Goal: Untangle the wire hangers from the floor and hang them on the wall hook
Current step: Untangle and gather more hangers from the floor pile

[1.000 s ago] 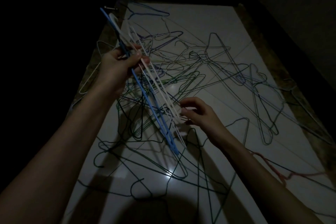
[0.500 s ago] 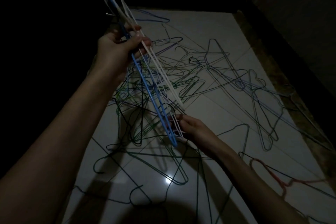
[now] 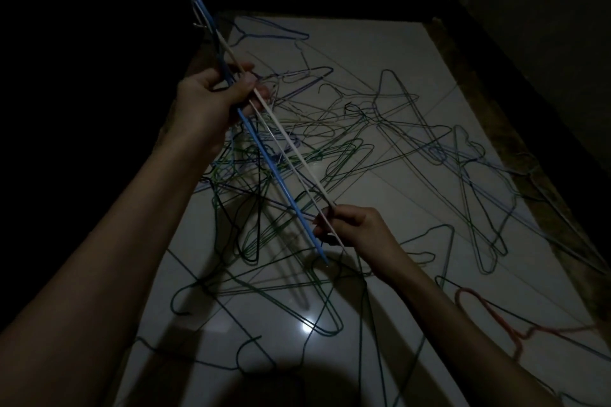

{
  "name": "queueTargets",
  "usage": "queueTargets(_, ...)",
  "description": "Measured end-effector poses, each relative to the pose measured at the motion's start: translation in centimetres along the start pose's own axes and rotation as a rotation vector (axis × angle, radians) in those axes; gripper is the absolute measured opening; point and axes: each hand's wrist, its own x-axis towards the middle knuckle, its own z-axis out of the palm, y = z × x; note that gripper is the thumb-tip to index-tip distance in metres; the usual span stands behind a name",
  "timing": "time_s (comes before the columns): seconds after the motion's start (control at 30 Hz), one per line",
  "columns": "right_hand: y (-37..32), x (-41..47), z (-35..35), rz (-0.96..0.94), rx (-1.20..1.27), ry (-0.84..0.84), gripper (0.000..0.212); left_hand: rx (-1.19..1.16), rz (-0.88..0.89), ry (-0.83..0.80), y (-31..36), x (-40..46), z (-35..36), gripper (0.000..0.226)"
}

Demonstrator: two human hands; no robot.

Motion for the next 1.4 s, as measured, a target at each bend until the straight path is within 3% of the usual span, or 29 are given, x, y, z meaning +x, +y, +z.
queueTargets(0.33, 0.1, 0.5, -0.2, 0.002, 0.046, 0.124, 0.015, 0.028, -0.104, 0.063, -1.4, 0.5, -1.2, 0.013)
queueTargets(1.03, 0.0, 0.5, -0.3, -0.003, 0.088, 0.127, 0.016, -0.029, -0.126, 0.106, -2.0, 0.3, -1.6, 0.013)
queueTargets(1.4, 0.6, 0.7, -1.1, 0.051, -0.068, 0.061, 0.013, -0.176, -0.066, 0.066, 1.2, 1.5, -1.1, 0.013)
